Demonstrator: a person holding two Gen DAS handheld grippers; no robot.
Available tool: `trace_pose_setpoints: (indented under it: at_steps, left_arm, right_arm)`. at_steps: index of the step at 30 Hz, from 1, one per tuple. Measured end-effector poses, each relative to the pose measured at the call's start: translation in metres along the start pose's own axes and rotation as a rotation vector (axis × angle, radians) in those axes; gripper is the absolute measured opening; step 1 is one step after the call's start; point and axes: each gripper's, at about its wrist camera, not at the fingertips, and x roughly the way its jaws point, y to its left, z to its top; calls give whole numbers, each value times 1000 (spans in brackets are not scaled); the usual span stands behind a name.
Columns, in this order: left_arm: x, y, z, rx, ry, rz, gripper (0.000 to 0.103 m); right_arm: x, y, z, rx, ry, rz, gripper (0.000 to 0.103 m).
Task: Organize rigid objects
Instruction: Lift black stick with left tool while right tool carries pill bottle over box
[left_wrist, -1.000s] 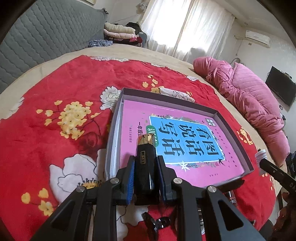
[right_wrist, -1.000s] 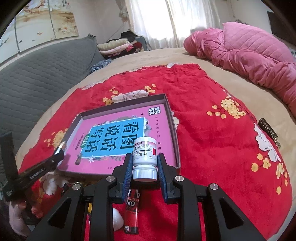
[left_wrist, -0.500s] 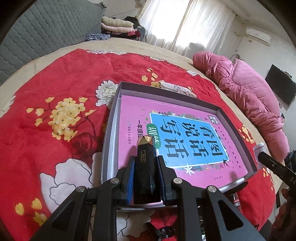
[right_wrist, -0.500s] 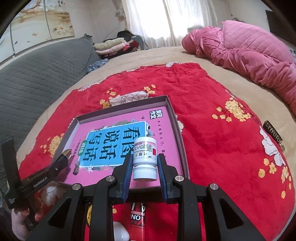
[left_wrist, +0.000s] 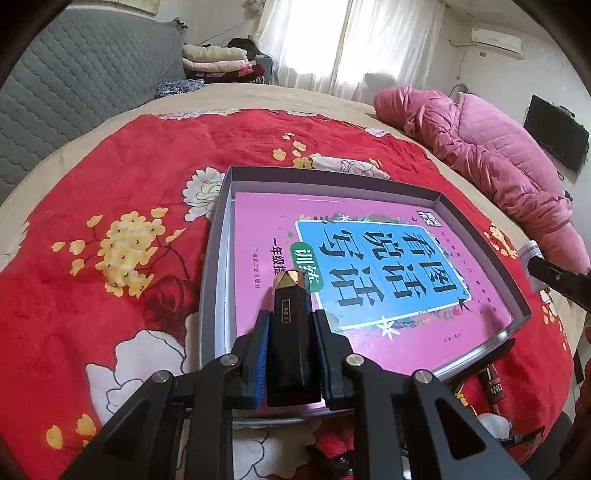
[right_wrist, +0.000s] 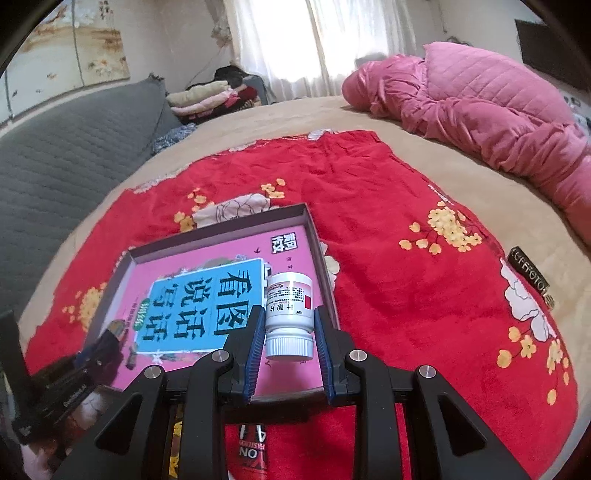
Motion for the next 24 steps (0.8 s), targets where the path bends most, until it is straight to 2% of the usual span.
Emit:
trace_pose_setpoints:
  at_steps: [9, 14, 24]
  left_arm:
    - [1, -2, 0, 13, -1, 9, 23]
    - [1, 0, 0, -2, -3, -6, 23]
    - [-2, 9, 3, -40, -8, -69, 23]
  right_arm:
    - [24, 19, -12, -153, 73, -74, 28]
    - [32, 15, -16, -129, 95, -53, 28]
    - [38, 21, -20, -171, 115, -90, 28]
